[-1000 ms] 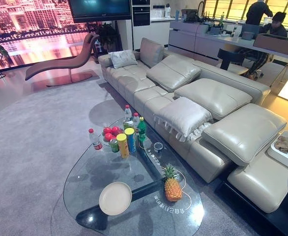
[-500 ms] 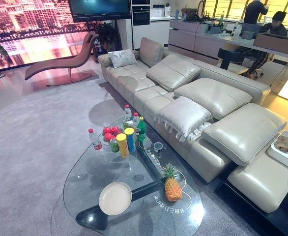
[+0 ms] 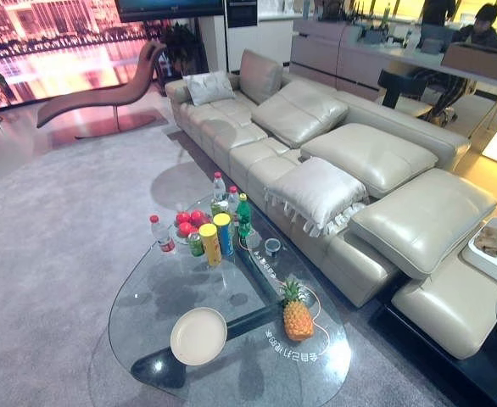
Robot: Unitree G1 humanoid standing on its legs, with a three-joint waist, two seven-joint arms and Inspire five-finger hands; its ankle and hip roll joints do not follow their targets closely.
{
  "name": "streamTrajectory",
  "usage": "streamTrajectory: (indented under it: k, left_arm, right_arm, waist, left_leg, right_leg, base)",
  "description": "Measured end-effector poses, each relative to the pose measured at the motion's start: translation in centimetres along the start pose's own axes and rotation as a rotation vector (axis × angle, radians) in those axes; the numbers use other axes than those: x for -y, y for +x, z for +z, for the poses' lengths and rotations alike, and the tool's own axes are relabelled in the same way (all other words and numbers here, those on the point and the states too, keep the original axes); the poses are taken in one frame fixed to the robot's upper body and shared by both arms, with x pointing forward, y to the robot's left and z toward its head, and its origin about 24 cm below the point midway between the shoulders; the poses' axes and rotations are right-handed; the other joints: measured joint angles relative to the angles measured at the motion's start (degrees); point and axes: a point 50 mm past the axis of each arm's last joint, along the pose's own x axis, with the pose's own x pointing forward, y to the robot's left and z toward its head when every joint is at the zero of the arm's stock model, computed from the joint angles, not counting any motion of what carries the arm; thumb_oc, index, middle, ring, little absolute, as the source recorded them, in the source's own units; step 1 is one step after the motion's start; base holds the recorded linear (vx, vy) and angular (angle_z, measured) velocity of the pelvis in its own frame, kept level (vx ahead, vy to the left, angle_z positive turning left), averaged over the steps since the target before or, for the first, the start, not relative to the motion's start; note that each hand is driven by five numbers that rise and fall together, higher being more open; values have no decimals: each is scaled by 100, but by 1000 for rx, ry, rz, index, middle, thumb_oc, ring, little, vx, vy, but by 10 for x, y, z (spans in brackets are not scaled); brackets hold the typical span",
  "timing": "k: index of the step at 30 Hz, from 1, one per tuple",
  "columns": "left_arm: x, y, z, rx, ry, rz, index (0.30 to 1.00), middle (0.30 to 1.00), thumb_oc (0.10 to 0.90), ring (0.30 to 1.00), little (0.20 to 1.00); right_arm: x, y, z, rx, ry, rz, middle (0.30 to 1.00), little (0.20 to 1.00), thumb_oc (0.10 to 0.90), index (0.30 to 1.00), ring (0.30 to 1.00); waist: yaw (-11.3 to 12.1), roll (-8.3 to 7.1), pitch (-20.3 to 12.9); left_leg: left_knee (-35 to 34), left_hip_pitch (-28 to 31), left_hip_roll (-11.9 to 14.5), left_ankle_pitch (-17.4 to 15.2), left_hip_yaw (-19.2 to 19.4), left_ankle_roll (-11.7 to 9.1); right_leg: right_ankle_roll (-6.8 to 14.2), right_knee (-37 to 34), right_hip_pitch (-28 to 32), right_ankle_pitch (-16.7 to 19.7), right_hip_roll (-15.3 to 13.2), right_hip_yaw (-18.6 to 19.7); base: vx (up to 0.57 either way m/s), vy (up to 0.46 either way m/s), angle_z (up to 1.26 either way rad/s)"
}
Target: Pick up the fruit to the plate
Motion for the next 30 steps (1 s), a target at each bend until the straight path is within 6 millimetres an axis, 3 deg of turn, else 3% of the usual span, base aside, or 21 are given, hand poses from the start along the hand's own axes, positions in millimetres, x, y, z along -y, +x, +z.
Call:
streamTrajectory:
  k: [2,7,13,14,19,22,27,30]
  left_arm:
    - [0,0,6,34,-10,-5,900,900,800,900,900]
    - [-3,0,15,71,-22,-1,900,900,800,900,900]
    - [-7,0,26,111,-13,5,900,900,800,900,900]
    - [-6,0,31,123,-2,3,900,900,800,900,900]
    - [-6,0,35,141,-11,3,900,900,800,900,900]
    - [-8,0,40,158,-24,3,900,900,800,900,900]
    - [-8,-1,47,179,-65,0,900,900,800,900,900]
    - [-4,-2,59,216,-83,-10,900,900,800,900,900]
  right_arm:
    - [4,0,8,47,57,-47,900,900,800,900,900]
    - [15,-1,38,197,107,-124,900,900,800,900,900]
    - [16,-17,109,468,209,-159,900,900,800,900,900]
    - [17,-24,129,539,228,-161,900,900,800,900,900]
    - [9,-60,183,765,306,-115,900,900,800,900,900]
    - [5,-77,206,854,325,-98,900,900,800,900,900]
    - [2,-103,226,962,348,-61,900,900,800,900,900]
    - [-1,-120,240,1042,356,-37,900,900,800,900,900]
  waist:
    - [7,-2,263]
    - [-4,-68,503]
    - [-4,-160,821]
    - [-2,-164,970]
    - [-15,-207,1218]
    - [-15,-246,1343]
    - [-33,-278,1577]
    - [-46,-226,1845]
  left_leg:
    - [3,-24,3,20,-2,-22]
    - [6,-202,-4,55,-35,-1]
    - [104,-411,-14,55,-110,-3]
    - [115,-440,-21,60,-152,-5]
    - [201,-588,-36,60,-184,-6]
    - [203,-601,-43,60,-183,-6]
    - [303,-798,-59,59,-188,-6]
    - [435,-992,-66,58,-202,-5]
  right_leg:
    - [20,1,-25,20,7,-3]
    - [21,34,-148,54,11,-40]
    - [16,35,-273,67,35,-128]
    - [10,35,-278,77,26,-162]
    - [-2,37,-374,102,39,-175]
    - [-1,37,-386,106,42,-174]
    - [7,68,-549,125,24,-175]
    - [7,175,-722,125,4,-179]
  base:
    - [-62,-31,-1]
    - [-46,-24,2]
    - [-48,-5,7]
    - [-31,20,15]
    - [-5,9,3]
    - [0,0,0]
    - [-24,13,0]
    - [-23,20,2]
